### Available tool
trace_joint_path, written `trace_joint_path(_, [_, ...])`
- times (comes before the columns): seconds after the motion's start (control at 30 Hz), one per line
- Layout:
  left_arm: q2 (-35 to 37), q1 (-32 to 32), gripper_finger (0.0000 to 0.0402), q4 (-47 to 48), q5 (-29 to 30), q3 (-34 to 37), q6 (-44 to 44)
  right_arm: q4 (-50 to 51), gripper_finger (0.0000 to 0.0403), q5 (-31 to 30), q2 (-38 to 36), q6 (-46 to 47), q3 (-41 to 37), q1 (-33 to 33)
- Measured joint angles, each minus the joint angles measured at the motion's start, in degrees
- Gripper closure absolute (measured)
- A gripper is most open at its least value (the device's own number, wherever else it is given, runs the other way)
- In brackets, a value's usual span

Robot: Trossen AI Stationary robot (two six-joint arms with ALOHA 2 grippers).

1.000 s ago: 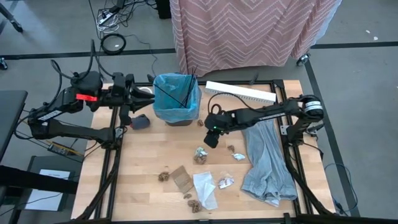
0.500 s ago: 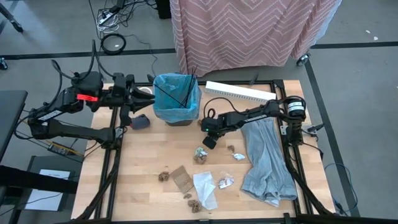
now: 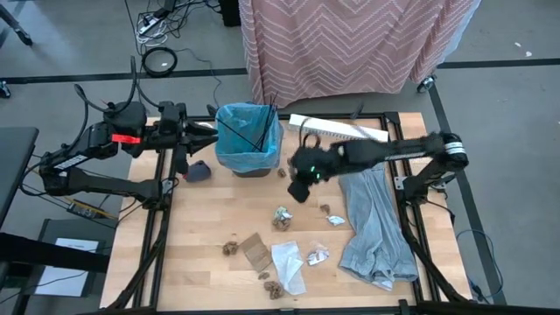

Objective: Place trash/remove bag and relplace
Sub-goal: Put the brown napkin into the black trash bin

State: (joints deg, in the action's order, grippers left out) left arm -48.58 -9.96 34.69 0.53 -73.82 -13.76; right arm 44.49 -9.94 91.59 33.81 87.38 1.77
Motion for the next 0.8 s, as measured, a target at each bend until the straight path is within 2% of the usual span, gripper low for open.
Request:
trace_joint_path(0.13, [-0.13,-0.02,0.0296,1.11,2.16,0.02,-0.02,-1.03,0.0403,-5.27,1.02,-6.16,11.07,-2.64])
trace_joint_path(0.27, [-0.13,-0.02,0.0296,1.07,2.63,0.02,-0.01,-3.09,0.0403,-6.28,5.25,-13.95,21.87,-7.72])
trace_joint_path(0.4, [-0.13,-0.02,0.0296,1.38,2.63,0.02,-0.02,-2.81,0.0403,-2.05,12.86,-17.96,30.68,-12.93])
trace_joint_path(0.57, [-0.13,-0.02,0.0296,2.00,2.61,0.02,-0.48,-0.28,0.0399,3.24,21.01,-25.26,38.23,-15.63])
trace_joint_path(0.67, [-0.15,-0.02,0.0296,2.77,2.59,0.02,-1.58,3.76,0.0373,3.57,23.63,-29.67,39.98,-15.99])
trace_joint_path(0.8, [-0.13,-0.02,0.0296,4.14,2.40,0.02,-2.16,7.20,0.0302,3.68,24.96,-36.05,39.90,-15.58])
